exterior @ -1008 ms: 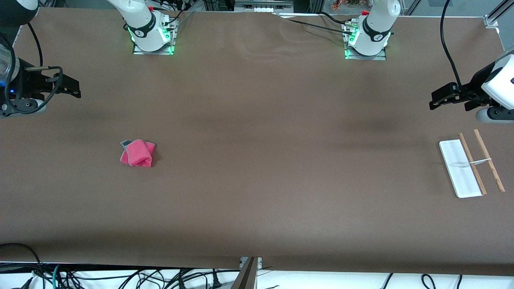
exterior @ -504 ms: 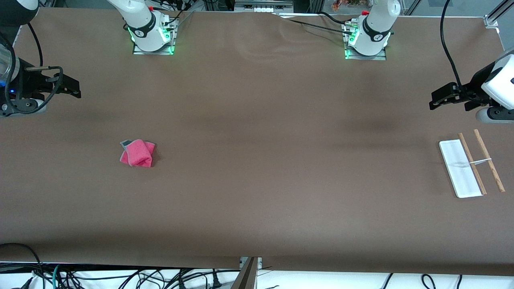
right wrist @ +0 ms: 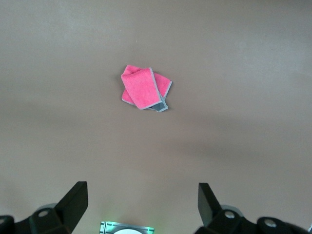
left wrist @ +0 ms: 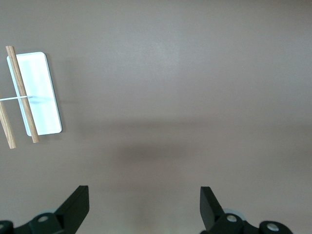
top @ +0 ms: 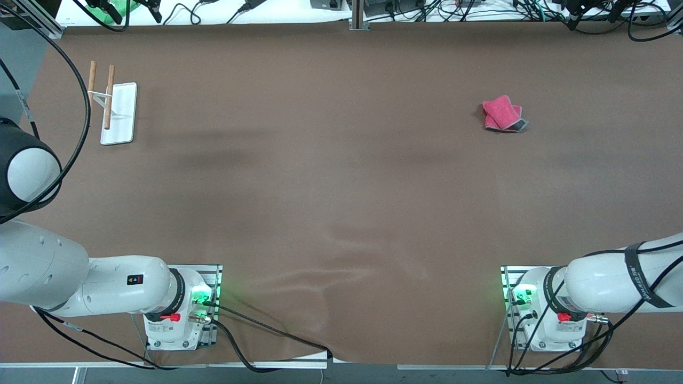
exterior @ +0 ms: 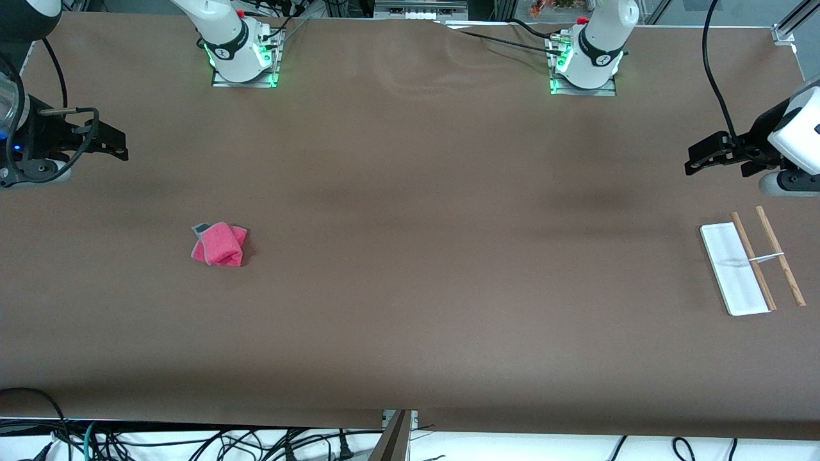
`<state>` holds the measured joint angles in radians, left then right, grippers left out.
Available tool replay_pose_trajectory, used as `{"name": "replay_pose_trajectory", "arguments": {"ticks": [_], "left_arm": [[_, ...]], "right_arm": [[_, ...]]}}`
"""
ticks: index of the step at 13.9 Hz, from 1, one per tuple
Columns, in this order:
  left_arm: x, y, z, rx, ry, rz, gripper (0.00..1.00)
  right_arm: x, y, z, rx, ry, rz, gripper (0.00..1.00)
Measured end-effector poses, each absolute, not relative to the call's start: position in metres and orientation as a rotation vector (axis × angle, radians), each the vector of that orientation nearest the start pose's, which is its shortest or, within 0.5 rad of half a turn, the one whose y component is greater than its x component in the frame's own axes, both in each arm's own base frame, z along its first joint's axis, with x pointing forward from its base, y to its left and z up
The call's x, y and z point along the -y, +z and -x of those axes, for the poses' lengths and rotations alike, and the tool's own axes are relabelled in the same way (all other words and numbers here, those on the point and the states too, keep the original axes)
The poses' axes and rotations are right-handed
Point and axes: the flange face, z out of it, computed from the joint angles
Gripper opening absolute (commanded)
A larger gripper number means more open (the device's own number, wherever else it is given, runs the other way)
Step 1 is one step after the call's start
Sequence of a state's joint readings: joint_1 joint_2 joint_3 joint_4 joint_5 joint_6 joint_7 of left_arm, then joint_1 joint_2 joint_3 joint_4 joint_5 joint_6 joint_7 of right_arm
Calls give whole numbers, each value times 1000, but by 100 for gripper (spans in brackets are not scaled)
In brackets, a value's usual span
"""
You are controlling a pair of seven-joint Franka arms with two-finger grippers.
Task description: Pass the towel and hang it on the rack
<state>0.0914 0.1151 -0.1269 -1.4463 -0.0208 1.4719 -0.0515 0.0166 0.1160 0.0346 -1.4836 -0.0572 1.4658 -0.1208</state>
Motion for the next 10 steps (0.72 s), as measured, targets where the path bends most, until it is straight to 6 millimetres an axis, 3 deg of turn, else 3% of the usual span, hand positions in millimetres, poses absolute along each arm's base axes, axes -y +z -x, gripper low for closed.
{"name": "replay_pose_trajectory", "arguments": {"ticks": [3, 10], "left_arm": [[18, 610, -579, 24, 143, 3170, 100], [18, 609, -579, 24, 146, 3170, 100]], "right_arm": [[-22, 569, -589, 272, 252, 3166, 100], [-24, 481, -632, 284, 318, 3152, 100]]}}
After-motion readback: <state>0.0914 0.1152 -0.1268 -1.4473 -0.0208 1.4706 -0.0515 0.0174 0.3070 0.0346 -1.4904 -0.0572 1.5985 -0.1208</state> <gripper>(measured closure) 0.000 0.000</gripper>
